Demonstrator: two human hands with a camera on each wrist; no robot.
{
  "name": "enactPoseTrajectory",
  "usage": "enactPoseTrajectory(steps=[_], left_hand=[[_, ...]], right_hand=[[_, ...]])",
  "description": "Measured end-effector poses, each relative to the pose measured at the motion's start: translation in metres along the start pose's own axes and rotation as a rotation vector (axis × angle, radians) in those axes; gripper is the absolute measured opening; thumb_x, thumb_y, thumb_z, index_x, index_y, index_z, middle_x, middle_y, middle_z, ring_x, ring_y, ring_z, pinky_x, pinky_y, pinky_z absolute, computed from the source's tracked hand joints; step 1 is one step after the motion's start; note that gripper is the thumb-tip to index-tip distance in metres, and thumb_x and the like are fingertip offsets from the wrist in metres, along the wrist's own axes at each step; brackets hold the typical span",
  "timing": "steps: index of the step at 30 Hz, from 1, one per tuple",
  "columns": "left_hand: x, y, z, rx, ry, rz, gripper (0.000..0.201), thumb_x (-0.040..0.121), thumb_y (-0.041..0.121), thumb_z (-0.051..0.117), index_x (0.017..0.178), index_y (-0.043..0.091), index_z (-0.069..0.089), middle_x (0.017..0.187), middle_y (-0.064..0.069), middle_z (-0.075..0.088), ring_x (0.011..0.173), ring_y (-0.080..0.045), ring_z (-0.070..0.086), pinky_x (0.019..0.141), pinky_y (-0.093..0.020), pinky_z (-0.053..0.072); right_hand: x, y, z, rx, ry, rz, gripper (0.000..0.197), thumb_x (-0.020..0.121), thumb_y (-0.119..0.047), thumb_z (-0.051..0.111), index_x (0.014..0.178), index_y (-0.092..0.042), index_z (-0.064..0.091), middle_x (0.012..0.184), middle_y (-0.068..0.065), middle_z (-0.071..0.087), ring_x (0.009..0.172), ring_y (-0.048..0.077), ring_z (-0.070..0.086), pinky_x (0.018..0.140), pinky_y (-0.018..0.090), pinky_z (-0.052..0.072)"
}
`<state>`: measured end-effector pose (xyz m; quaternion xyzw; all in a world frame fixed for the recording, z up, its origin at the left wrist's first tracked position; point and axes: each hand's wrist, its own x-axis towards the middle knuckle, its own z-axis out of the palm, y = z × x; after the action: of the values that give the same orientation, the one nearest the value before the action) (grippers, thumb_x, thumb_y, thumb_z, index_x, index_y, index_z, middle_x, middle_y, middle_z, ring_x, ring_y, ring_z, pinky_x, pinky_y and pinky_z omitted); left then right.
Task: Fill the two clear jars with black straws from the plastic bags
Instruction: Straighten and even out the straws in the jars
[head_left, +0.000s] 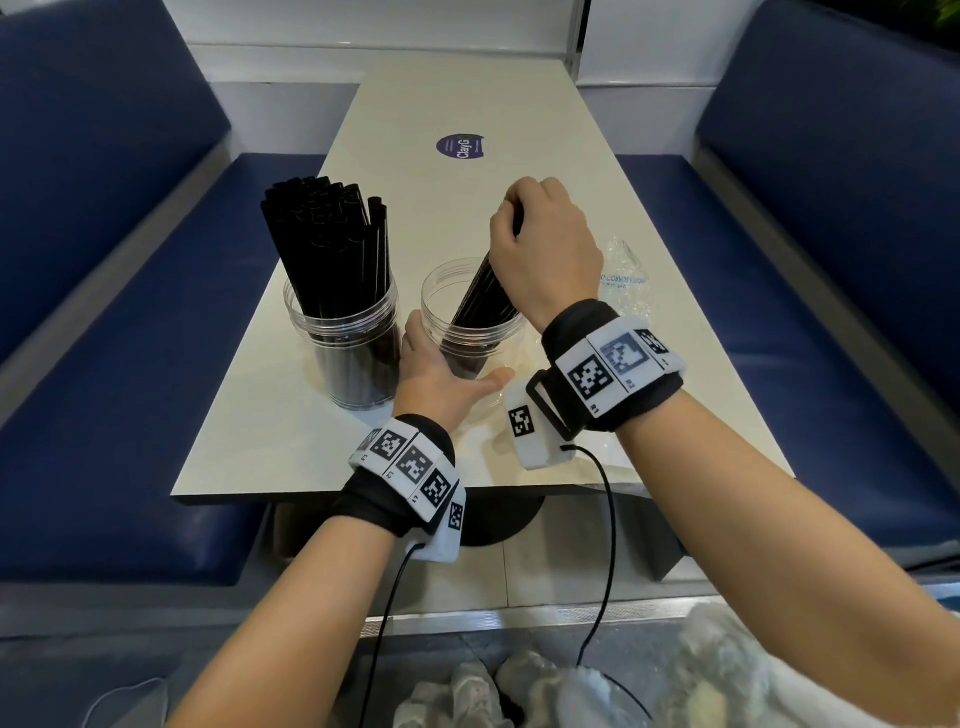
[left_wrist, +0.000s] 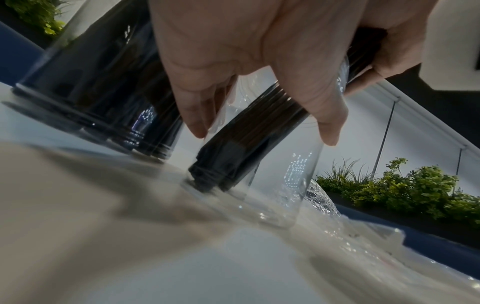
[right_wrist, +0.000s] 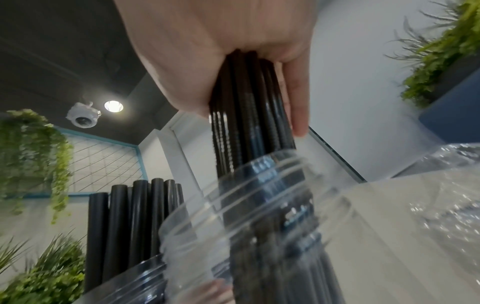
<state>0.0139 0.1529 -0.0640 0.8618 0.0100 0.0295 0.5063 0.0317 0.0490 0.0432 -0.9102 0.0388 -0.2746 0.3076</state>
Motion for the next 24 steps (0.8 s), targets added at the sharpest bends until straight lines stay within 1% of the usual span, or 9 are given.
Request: enactPoseTrajectory(steps=[2, 4, 7, 10, 14, 16, 18, 21, 24], left_hand=[[0.001, 0.001, -0.001, 0.009, -0.009, -0.011, 0.111, 0.063, 0.031, 0.084, 0.145, 0.008, 0.012, 0.151, -0.010, 0.026, 0.139, -0.024, 0.027, 0.112, -0.031, 0.025], [0.001, 0.001, -0.001, 0.004, -0.004, -0.011, 0.112, 0.061, 0.033, 0.085, 0.144, 0.008, 0.014, 0.149, -0.011, 0.028, 0.138, -0.024, 0.030, 0.114, -0.035, 0.029], [0.002, 0.000, 0.000, 0.006, 0.001, -0.011, 0.112, 0.059, 0.034, 0.085, 0.143, 0.007, 0.015, 0.148, -0.011, 0.031, 0.137, -0.024, 0.032, 0.113, -0.035, 0.030], [0.003, -0.001, 0.001, 0.000, 0.004, -0.014, 0.113, 0.058, 0.033, 0.086, 0.143, 0.007, 0.016, 0.147, -0.012, 0.032, 0.136, -0.025, 0.033, 0.113, -0.039, 0.031], [0.002, -0.001, 0.001, 0.007, 0.010, -0.001, 0.112, 0.060, 0.031, 0.085, 0.143, 0.007, 0.015, 0.147, -0.011, 0.031, 0.136, -0.024, 0.032, 0.113, -0.035, 0.029], [0.001, 0.000, 0.001, 0.009, 0.011, 0.005, 0.111, 0.061, 0.030, 0.085, 0.144, 0.007, 0.015, 0.147, -0.010, 0.030, 0.137, -0.023, 0.030, 0.111, -0.030, 0.026], [0.001, 0.000, 0.001, 0.011, 0.006, 0.000, 0.112, 0.061, 0.031, 0.085, 0.144, 0.006, 0.014, 0.148, -0.010, 0.029, 0.138, -0.023, 0.029, 0.111, -0.029, 0.025], [0.001, 0.000, 0.001, 0.026, 0.010, -0.006, 0.111, 0.060, 0.031, 0.085, 0.143, 0.005, 0.016, 0.148, -0.012, 0.029, 0.137, -0.024, 0.030, 0.112, -0.032, 0.028], [0.001, 0.000, 0.001, 0.027, 0.025, -0.001, 0.107, 0.060, 0.029, 0.086, 0.140, 0.004, 0.020, 0.143, -0.013, 0.033, 0.133, -0.026, 0.035, 0.108, -0.031, 0.031]], right_hand=[[0.001, 0.000, 0.001, -0.109, -0.051, -0.057, 0.033, 0.097, -0.023, 0.031, 0.105, -0.007, 0.059, 0.114, 0.009, 0.057, 0.110, 0.027, 0.046, 0.080, 0.037, 0.041], [0.003, 0.000, 0.001, -0.112, -0.064, -0.154, 0.039, 0.098, -0.020, 0.029, 0.103, 0.000, 0.063, 0.122, 0.013, 0.058, 0.121, 0.030, 0.043, 0.100, 0.035, 0.034], [0.009, 0.005, 0.000, -0.093, -0.100, -0.179, 0.037, 0.096, -0.016, 0.033, 0.088, 0.003, 0.063, 0.102, 0.016, 0.063, 0.104, 0.032, 0.052, 0.088, 0.032, 0.035], [0.010, 0.005, -0.002, -0.076, -0.122, -0.146, 0.030, 0.095, -0.013, 0.034, 0.076, -0.002, 0.054, 0.085, 0.014, 0.056, 0.085, 0.027, 0.048, 0.081, 0.034, 0.037], [0.008, 0.002, -0.009, -0.100, -0.219, -0.194, 0.031, 0.097, -0.007, 0.025, 0.100, 0.005, 0.054, 0.110, 0.026, 0.057, 0.112, 0.036, 0.048, 0.095, 0.041, 0.032], [0.009, 0.003, -0.013, -0.124, -0.273, -0.159, 0.035, 0.099, -0.013, 0.024, 0.108, 0.006, 0.051, 0.122, 0.025, 0.053, 0.118, 0.033, 0.045, 0.097, 0.037, 0.029], [0.011, 0.004, -0.015, -0.161, -0.310, -0.144, 0.035, 0.100, -0.018, 0.024, 0.107, 0.003, 0.051, 0.125, 0.024, 0.051, 0.119, 0.031, 0.045, 0.097, 0.034, 0.028], [0.015, 0.002, -0.016, -0.171, -0.320, -0.184, 0.028, 0.100, -0.021, 0.024, 0.099, -0.006, 0.048, 0.122, 0.020, 0.051, 0.123, 0.027, 0.042, 0.106, 0.040, 0.029], [0.016, -0.002, -0.017, -0.255, -0.329, -0.260, 0.041, 0.100, -0.027, 0.024, 0.133, -0.010, 0.042, 0.152, 0.005, 0.032, 0.141, 0.022, 0.024, 0.115, 0.042, 0.016]])
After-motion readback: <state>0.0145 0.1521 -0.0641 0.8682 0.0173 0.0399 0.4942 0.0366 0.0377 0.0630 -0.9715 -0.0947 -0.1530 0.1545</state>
